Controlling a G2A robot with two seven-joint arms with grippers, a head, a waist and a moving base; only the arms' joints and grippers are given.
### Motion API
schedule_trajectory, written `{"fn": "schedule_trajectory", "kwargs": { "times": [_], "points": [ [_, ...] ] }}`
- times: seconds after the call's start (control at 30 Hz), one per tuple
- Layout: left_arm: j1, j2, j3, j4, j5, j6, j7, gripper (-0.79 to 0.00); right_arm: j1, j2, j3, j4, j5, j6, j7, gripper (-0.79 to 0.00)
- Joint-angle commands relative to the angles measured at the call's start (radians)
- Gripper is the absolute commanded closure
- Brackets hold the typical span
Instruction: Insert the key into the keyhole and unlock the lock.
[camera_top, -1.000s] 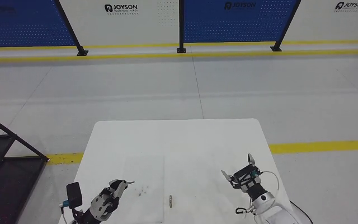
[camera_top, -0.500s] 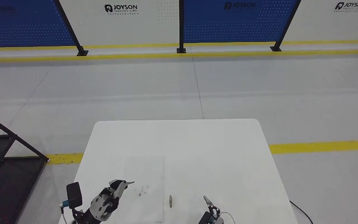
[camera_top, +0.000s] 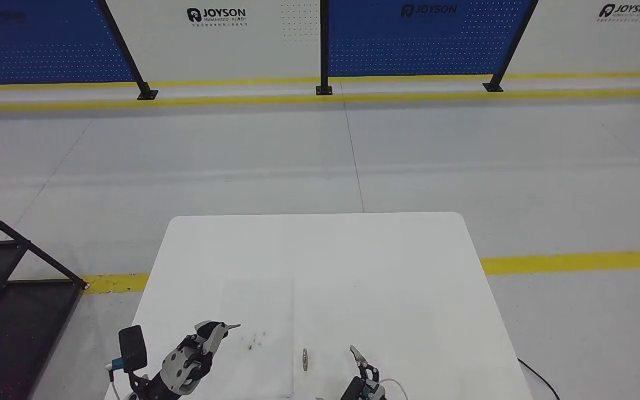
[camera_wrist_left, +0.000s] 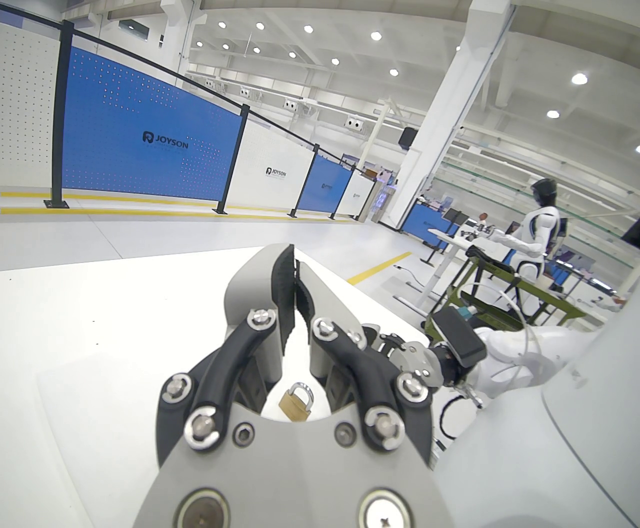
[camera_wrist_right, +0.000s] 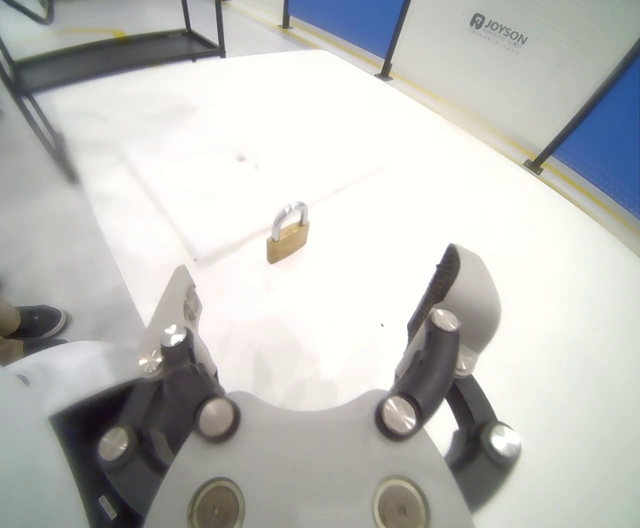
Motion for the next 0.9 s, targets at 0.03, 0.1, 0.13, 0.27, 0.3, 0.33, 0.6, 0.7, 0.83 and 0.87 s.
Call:
{"fn": "schedule_trajectory", "kwargs": {
  "times": [0.03,0.1,0.13,0.27,0.3,0.33,0.6,0.7,0.83,0.87],
  "points": [
    [0.0,0.0,0.0,0.0,0.0,0.0,0.0,0.0,0.019,-0.001,0.0,0.004,0.053,-0.027,0.024,-0.785],
    [0.0,0.0,0.0,0.0,0.0,0.0,0.0,0.0,0.043,-0.007,-0.022,0.011,0.096,-0.039,0.061,-0.785],
    [0.0,0.0,0.0,0.0,0.0,0.0,0.0,0.0,0.063,-0.011,-0.038,0.02,0.107,-0.04,0.087,-0.785],
    [0.0,0.0,0.0,0.0,0.0,0.0,0.0,0.0,0.15,-0.034,-0.11,0.075,0.163,-0.025,0.185,-0.785],
    [0.0,0.0,0.0,0.0,0.0,0.0,0.0,0.0,0.17,-0.038,-0.123,0.089,0.172,-0.021,0.205,-0.785],
    [0.0,0.0,0.0,0.0,0.0,0.0,0.0,0.0,0.188,-0.042,-0.135,0.1,0.178,-0.022,0.226,-0.785],
    [0.0,0.0,0.0,0.0,0.0,0.0,0.0,0.0,0.264,-0.062,-0.191,0.151,0.209,0.007,0.312,-0.619],
    [0.0,0.0,0.0,0.0,0.0,0.0,0.0,0.0,0.278,-0.065,-0.202,0.166,0.214,0.014,0.32,-0.449],
    [0.0,0.0,0.0,0.0,0.0,0.0,0.0,0.0,0.295,-0.067,-0.215,0.184,0.219,0.013,0.321,-0.366],
    [0.0,0.0,0.0,0.0,0.0,0.0,0.0,0.0,0.3,-0.068,-0.218,0.187,0.217,0.016,0.32,-0.351]
  ]
}}
